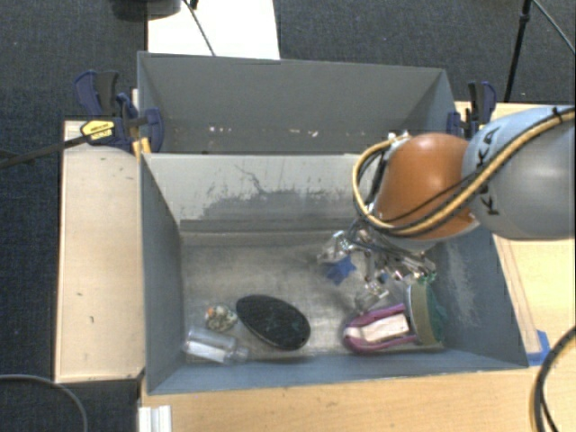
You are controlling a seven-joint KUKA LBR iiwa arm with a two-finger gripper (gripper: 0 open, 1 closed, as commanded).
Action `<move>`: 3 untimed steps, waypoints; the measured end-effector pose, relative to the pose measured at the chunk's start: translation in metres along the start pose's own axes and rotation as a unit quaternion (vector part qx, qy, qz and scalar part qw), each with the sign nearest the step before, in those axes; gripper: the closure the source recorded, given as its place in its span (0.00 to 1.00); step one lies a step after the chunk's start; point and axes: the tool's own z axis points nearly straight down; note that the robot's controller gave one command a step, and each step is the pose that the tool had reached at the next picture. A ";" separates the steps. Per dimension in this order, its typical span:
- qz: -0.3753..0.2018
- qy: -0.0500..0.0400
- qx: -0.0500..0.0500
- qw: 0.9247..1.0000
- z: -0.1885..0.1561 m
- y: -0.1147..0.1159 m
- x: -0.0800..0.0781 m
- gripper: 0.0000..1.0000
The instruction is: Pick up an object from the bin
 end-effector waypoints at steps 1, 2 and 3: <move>0.001 0.005 -0.002 1.000 0.002 0.001 0.004 1.00; -0.058 0.005 -0.001 0.998 -0.164 0.007 0.001 1.00; -0.057 0.009 -0.003 0.998 -0.159 0.007 0.002 0.00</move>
Offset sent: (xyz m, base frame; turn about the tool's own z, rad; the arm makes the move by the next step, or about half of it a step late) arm 0.0000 0.0000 0.0000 0.0000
